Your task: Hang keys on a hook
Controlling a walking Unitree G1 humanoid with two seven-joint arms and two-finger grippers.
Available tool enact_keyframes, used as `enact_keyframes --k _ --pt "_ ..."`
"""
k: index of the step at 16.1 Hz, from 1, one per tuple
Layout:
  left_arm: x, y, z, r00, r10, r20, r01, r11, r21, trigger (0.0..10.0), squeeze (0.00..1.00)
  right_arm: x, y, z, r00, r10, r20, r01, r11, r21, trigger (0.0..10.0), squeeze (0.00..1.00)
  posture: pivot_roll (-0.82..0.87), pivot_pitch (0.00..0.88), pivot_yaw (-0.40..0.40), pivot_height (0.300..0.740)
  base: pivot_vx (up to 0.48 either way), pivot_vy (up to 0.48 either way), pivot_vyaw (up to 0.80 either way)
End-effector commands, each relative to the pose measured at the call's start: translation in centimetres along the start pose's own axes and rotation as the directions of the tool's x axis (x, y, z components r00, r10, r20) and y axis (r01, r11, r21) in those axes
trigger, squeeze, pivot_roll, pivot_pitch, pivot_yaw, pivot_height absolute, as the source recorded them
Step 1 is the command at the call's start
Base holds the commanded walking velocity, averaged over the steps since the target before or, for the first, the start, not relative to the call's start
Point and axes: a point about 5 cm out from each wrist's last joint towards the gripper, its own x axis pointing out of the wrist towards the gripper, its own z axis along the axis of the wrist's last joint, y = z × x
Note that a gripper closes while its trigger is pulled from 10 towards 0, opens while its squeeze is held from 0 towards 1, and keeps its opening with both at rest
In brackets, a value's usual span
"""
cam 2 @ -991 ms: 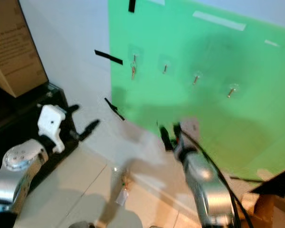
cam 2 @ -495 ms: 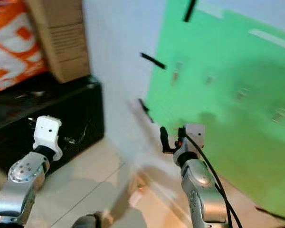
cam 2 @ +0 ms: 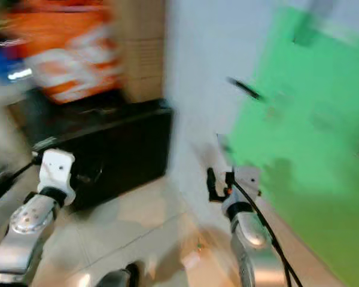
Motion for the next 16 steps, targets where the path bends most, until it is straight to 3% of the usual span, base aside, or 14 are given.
enact_keyframes --k 1,4,6,8,10,12,16 --pt "0.0 0.5 0.2 0.997 0.074 0.037 -0.075 0.996 0.038 10.0 0.00 0.0 -0.1 0.7 1.000 -0.006 0.026 0.005 1.000 0.015 10.0 1.00 -0.06 0.000 -0.051 0.740 0.000 0.000 0.78" --pt "0.4 1.3 0.7 0.987 0.142 0.071 -0.143 0.989 0.019 10.0 0.09 0.8 -0.6 1.8 0.998 -0.032 0.059 0.031 0.999 0.017 10.0 1.00 -0.05 0.000 -0.054 0.740 0.000 0.000 0.78" --pt "0.7 1.6 0.9 0.991 0.117 0.073 -0.120 0.992 0.038 10.0 0.09 1.2 -0.2 2.3 0.996 -0.041 0.079 0.039 0.999 0.027 10.0 1.00 -0.02 0.000 -0.041 0.740 0.000 0.000 0.78" --pt "1.0 1.3 0.9 1.000 -0.010 -0.004 0.009 1.000 -0.024 10.0 0.02 1.3 0.2 1.4 0.999 -0.027 0.024 0.026 0.999 0.041 10.0 1.00 -0.02 0.000 -0.061 0.740 0.000 0.000 0.79" --pt "0.8 1.1 0.9 1.000 -0.002 0.016 0.002 1.000 -0.011 10.0 0.05 1.2 0.7 1.4 1.000 -0.006 0.017 0.006 0.999 0.039 10.0 1.00 -0.03 0.000 -0.061 0.740 0.000 0.000 0.79" --pt "0.9 0.4 0.4 1.000 -0.029 0.000 0.029 1.000 0.008 10.0 0.07 1.3 0.2 0.6 0.997 -0.066 -0.029 0.068 0.997 0.040 10.0 1.00 -0.02 0.000 -0.058 0.740 0.000 0.000 0.00" --pt "2.0 1.1 1.4 1.000 -0.024 0.010 0.024 1.000 -0.006 10.0 0.07 2.2 0.2 1.4 0.999 -0.043 0.004 0.042 0.998 0.041 10.0 1.00 -0.01 0.000 -0.064 0.740 0.202 0.000 0.00"
